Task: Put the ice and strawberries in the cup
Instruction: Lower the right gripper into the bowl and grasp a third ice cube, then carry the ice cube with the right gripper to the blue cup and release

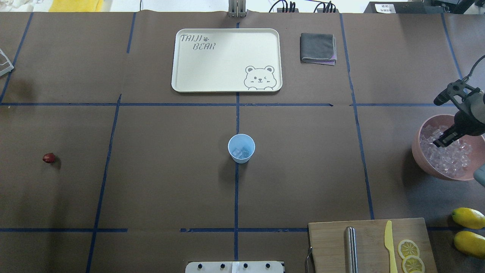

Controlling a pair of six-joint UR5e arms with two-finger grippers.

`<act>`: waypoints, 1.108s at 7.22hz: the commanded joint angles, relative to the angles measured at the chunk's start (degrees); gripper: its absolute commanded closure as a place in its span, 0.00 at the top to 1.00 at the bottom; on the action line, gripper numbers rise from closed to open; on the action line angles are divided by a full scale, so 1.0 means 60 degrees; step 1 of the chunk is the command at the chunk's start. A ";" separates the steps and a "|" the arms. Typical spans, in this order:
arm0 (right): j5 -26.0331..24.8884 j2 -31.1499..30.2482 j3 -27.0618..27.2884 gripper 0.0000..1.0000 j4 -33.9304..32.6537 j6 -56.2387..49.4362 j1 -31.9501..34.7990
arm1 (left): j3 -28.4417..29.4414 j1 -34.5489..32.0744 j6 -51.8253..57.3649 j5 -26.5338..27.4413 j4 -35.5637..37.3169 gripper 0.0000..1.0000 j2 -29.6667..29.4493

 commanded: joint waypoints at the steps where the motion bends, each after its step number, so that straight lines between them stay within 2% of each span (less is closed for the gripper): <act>1: 0.0045 -0.0012 0.0179 0.00 0.0000 0.0055 0.0029 | 0.0005 0.0000 0.0000 -0.0005 0.0007 1.00 0.0000; 2: 0.0103 -0.0027 0.0964 0.00 -0.0189 0.0098 0.0131 | 0.0005 0.0000 0.0000 -0.0005 0.0007 1.00 0.0000; 3: 0.0104 0.0104 0.2059 0.00 -0.1017 0.0592 0.0349 | 0.0005 0.0000 0.0000 -0.0208 0.0007 1.00 0.0000; 4: 0.0118 0.0772 0.2708 0.00 -0.1504 0.2149 0.0337 | 0.0005 0.0000 -0.0043 -0.0282 0.0007 1.00 0.0000; 5: 0.0351 0.1591 0.2715 0.00 -0.1451 0.4368 -0.0185 | -0.0010 0.0000 -0.0058 -0.0312 -0.0008 1.00 0.0087; 6: 0.0164 0.2643 0.2628 0.00 -0.1465 0.6174 -0.1234 | -0.0068 0.0000 -0.0073 -0.0312 -0.0008 1.00 0.0088; 7: -0.0171 0.3741 0.2250 0.00 -0.1465 0.7860 -0.2188 | -0.0083 0.0000 -0.0102 -0.0312 -0.0008 1.00 0.0088; 8: -0.0711 0.5072 0.1507 0.00 -0.1465 0.9284 -0.2951 | -0.0083 0.0000 -0.0102 -0.0312 -0.0008 1.00 0.0088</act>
